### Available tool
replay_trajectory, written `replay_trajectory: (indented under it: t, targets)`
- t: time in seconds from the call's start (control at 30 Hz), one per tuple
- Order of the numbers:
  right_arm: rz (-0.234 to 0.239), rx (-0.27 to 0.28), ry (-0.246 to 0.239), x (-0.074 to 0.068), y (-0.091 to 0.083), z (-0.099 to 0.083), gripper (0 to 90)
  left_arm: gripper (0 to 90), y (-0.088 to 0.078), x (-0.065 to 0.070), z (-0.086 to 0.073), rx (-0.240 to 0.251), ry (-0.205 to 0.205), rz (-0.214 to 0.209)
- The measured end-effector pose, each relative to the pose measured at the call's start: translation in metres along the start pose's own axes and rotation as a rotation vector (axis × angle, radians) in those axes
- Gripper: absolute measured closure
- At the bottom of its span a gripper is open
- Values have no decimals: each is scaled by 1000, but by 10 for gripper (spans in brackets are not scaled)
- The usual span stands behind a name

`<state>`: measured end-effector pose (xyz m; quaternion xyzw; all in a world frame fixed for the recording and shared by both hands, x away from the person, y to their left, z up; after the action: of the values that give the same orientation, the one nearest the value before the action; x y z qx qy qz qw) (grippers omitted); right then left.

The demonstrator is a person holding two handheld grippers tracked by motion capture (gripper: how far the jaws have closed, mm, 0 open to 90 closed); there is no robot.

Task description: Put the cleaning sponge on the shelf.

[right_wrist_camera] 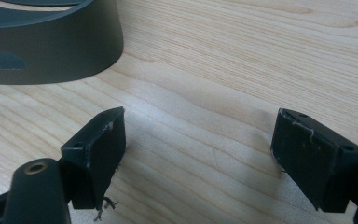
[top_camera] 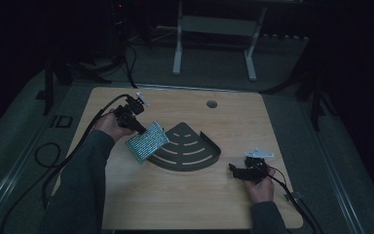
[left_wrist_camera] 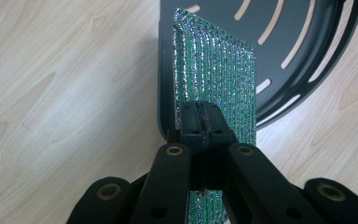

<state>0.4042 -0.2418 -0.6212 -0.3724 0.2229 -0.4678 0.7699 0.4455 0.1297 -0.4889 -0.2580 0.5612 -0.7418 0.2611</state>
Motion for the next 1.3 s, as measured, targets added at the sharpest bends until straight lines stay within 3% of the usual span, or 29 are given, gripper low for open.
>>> replay_trajectory:
  t: [0.9,1.3]
  targets:
    - [1,0,0,0,0,0,174,900,14,1,31,10,18,35]
    - [2,0,0,0,0,0,174,900,20,-1,39,11,11,26]
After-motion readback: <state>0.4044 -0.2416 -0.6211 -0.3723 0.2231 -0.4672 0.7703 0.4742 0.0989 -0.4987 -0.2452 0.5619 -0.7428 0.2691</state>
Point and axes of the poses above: each handheld gripper's, and its own axes: y roughly forward along the jaws, z roughly out of its top, x roughly to its right, the point moved 9 cm from there along y, roughly forward along the jaws, and after that the axes turned 8 degrees about -x, right-handed, at the moved point
